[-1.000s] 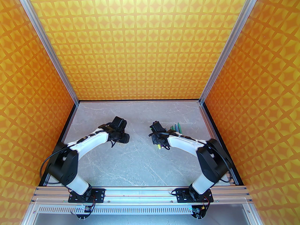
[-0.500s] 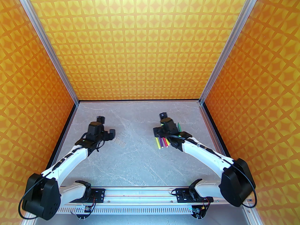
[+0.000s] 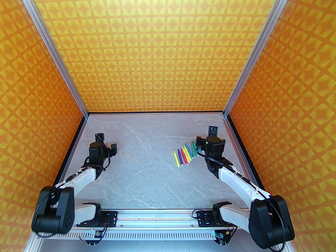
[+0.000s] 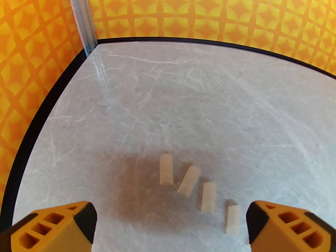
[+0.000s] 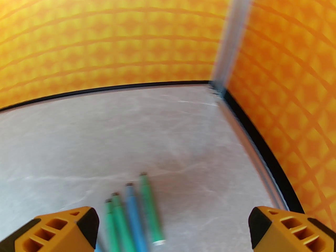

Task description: Open the pen caps

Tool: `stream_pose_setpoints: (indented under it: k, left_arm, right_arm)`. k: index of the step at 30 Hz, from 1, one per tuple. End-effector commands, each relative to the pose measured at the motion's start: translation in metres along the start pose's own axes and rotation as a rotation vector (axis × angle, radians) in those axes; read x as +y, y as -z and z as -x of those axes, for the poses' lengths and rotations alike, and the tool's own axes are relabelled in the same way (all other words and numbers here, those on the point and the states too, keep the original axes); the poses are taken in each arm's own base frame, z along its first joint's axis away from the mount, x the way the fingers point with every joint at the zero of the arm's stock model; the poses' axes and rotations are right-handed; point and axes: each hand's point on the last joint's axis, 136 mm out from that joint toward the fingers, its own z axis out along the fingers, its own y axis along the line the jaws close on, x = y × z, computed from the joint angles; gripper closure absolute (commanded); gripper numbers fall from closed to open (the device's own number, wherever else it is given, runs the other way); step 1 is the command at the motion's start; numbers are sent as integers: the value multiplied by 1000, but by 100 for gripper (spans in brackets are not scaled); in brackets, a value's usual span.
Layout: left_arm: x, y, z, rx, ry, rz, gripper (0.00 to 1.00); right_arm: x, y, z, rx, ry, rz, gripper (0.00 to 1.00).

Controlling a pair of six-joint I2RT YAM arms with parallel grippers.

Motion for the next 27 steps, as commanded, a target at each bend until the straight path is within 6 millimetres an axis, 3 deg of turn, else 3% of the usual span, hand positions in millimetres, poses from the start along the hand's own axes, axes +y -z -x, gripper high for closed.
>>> stream_pose_setpoints:
  k: [1,7,13,16,27]
  left_arm:
    - [7,2,26,-158,-18,28,1]
    - [13,2,31,-200,-32,48,1]
    - [18,-3,15,-307,-22,66,1]
    - [18,-11,14,-252,-23,69,1]
    - [21,-18,13,-209,-4,58,1]
  right_arm:
    - [-8,-9,0,-71,-82,-17,2]
    - [6,-23,-22,-64,-61,50,2]
    - [25,-28,-36,-75,-26,144,1]
    - [41,-28,-45,-118,14,233,2]
    - [49,-28,-45,-90,32,268,1]
